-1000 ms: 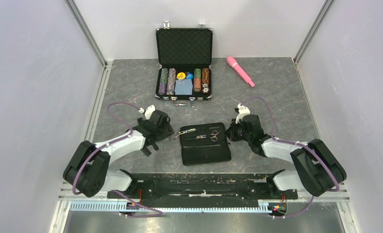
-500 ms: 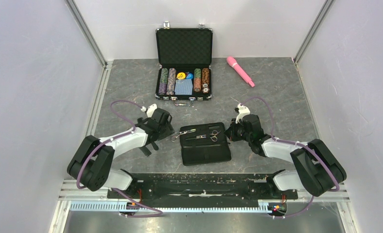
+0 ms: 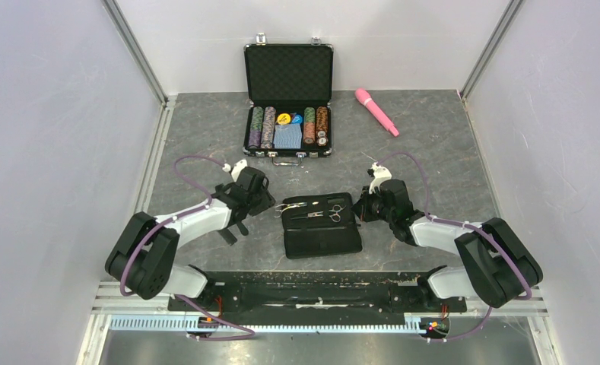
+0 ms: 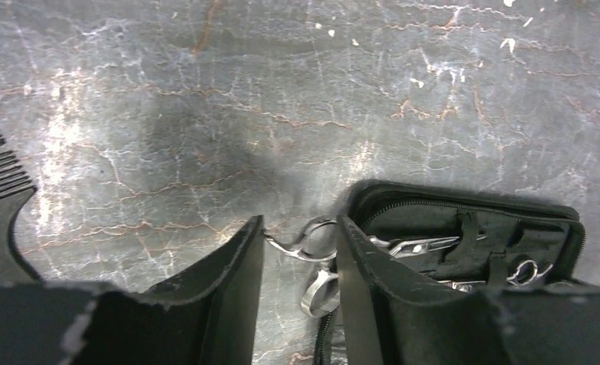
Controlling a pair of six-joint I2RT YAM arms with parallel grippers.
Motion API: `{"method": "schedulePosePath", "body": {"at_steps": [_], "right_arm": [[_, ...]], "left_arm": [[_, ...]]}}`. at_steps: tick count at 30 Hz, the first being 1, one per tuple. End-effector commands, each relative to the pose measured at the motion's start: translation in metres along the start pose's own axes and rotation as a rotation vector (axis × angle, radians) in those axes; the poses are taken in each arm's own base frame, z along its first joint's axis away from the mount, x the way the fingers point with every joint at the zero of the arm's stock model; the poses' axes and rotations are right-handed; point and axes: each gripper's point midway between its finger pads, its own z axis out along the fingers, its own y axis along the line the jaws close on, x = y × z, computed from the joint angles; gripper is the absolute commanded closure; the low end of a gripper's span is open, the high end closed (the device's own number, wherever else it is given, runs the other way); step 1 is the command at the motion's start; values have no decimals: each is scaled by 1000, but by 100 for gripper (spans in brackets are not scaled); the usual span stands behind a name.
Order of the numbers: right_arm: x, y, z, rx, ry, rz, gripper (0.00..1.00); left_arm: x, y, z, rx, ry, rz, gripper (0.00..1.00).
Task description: Sort the hair-cutting tools
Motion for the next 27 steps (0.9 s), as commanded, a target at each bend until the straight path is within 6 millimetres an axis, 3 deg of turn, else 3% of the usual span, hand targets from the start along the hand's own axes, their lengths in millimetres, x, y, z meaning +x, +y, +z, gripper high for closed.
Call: {"method": "schedulePosePath", "body": {"at_steps": [1,13,19,27], "right_arm": [[-16,12,1,-53,-57,-8,100],[-15,12,2,-59,-54,-7,100],[-15,13,1,-62,-55,-7,100],[-16,14,2,-64,-57,-6,100]], "left_arm": [[-9,-28,-2,92,0,17,67],[-2,-41,1,121,41,56,74],[-4,-35,-8,96,32,51,58],[21,-35,-18,110,84,95,56]]}}
